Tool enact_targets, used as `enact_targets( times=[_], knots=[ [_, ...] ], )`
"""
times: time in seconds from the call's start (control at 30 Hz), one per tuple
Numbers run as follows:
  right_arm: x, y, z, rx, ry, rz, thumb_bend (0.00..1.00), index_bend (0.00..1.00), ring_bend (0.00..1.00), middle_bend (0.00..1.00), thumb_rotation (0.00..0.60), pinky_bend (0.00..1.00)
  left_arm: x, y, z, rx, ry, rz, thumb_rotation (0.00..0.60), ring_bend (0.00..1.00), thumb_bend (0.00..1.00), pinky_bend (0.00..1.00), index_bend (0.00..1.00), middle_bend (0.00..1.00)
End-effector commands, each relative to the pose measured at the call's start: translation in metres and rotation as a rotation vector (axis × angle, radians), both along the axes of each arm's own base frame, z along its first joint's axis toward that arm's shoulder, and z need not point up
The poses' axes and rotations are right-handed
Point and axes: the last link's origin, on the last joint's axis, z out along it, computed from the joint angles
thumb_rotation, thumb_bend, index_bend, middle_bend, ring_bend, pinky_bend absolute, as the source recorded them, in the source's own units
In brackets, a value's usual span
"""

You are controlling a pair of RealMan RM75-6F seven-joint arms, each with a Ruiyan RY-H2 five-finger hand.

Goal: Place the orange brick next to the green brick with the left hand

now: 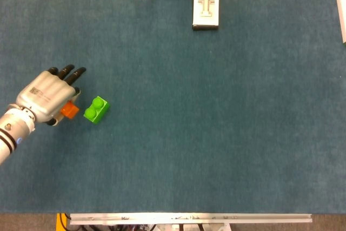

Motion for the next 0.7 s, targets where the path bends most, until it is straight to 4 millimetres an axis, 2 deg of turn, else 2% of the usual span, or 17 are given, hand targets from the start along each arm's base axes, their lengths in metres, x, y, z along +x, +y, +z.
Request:
enact_targets(
  times=[0.03, 0.7],
  knots=[
    [0.0, 0.0, 0.001, -0.001, -0.003, 0.0, 0.44, 0.63, 0.42, 0.55, 0.6, 0.46, 0.007, 0.001, -0.004, -0.003, -0.003, -0.003, 0.6, 0.0, 0.35, 0.19, 0.61, 0.0],
    [0.0, 0.001, 0.002, 0.005, -0.005, -0.004, 0.44, 0.63, 0.42, 0.55, 0.6, 0.46, 0.018, -0.001, -0.011, -0.016, -0.012, 0.079, 0.6, 0.0, 0.35, 0.19, 0.61, 0.0]
  ],
)
